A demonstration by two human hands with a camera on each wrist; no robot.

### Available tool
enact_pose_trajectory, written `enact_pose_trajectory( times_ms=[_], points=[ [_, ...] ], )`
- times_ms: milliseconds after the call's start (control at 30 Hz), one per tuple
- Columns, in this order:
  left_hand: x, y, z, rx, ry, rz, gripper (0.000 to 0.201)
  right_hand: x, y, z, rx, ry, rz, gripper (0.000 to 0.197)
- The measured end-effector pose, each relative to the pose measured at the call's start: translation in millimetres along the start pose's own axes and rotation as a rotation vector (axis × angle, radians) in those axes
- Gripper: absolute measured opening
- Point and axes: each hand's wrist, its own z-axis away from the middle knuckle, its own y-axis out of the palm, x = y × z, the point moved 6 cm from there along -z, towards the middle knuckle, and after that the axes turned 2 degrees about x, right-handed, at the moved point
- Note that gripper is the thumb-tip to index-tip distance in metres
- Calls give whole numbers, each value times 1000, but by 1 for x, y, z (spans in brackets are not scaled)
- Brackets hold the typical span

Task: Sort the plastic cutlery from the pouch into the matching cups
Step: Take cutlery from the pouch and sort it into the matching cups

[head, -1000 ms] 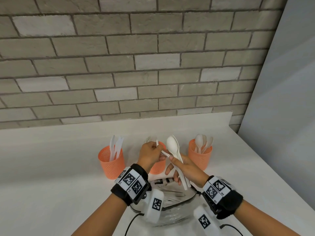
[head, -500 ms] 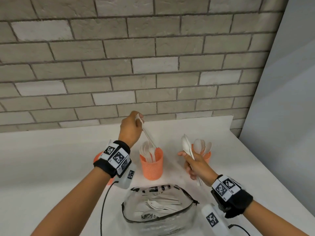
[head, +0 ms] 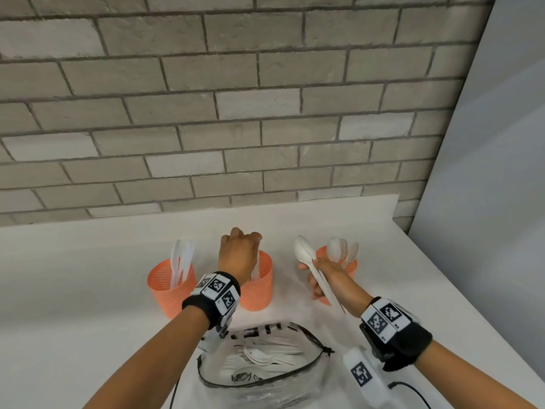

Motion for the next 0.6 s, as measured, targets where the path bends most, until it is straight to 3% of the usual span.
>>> enact_pose_trajectory(
  times_ms=[167, 267, 400, 500, 600],
  points=[
    [5, 15, 1, 3, 32, -179, 24, -4, -4, -4, -17, 42, -21, 32],
    [7, 30, 5, 213, -19, -280, 44, -5, -6, -5, -43, 33, -30, 31],
    [10, 36, 8, 376, -68, -298, 58, -2, -10, -6, -123, 6, -61, 27],
    [9, 30, 10, 432, -82, -104, 63, 3, -9, -5, -151, -53, -37, 17],
    [1, 1, 15, 312, -55, 326, 60, 11, -15, -4, -232, -130, -34, 25]
  ],
)
